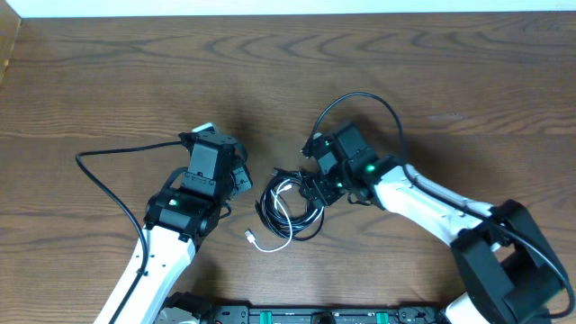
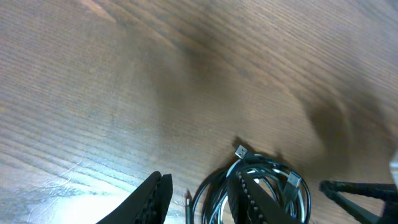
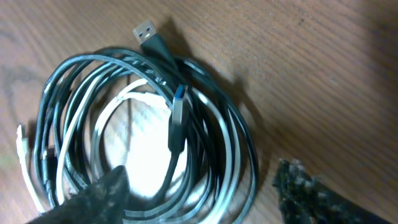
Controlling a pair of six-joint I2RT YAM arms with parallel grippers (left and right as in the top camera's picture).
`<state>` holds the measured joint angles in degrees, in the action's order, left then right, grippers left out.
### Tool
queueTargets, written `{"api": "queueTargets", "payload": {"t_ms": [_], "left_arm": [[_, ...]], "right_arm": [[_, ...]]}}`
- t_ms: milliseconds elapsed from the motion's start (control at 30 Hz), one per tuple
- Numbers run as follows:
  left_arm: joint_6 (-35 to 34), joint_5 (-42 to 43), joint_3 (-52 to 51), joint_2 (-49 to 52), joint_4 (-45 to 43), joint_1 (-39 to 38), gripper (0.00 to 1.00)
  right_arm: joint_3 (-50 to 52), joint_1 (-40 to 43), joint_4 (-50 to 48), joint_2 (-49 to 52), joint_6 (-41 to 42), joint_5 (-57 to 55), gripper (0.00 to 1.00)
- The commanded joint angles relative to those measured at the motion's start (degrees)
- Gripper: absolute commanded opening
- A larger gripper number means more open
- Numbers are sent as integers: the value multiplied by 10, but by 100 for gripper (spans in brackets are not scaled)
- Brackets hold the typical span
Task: Untangle cables
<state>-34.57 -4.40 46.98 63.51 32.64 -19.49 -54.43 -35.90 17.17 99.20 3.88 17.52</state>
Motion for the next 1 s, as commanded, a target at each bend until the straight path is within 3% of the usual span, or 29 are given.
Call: {"api": "queueTargets", "payload": {"t_ms": [0, 267, 300, 333, 400, 600, 767, 967], "left_arm": [[-5, 8, 7, 0, 10, 3, 35], [-4, 8, 7, 0, 34, 3, 36], [-5, 8, 7, 0, 34, 3, 36], [-5, 8, 7, 0, 34, 3, 36], [-5, 8, 7, 0, 38, 3, 36], [-4, 8, 7, 0, 53, 3, 38], [-5, 10, 6, 0, 63, 3, 40], [-5, 14, 6, 0, 63, 3, 40]], "right_arm": [[-9, -23, -17, 34, 26, -28, 68], [-9, -29, -29, 78, 71, -54, 54], [-9, -29, -30, 79, 71, -54, 48], [-9, -29, -33, 80, 80, -59, 27], [-10, -27, -38, 79, 123, -86, 1], [-63, 15, -1, 47, 132, -97, 1], [-222, 84, 101, -34, 121, -92, 1], [-349, 102, 158, -99, 79, -34, 1]]}}
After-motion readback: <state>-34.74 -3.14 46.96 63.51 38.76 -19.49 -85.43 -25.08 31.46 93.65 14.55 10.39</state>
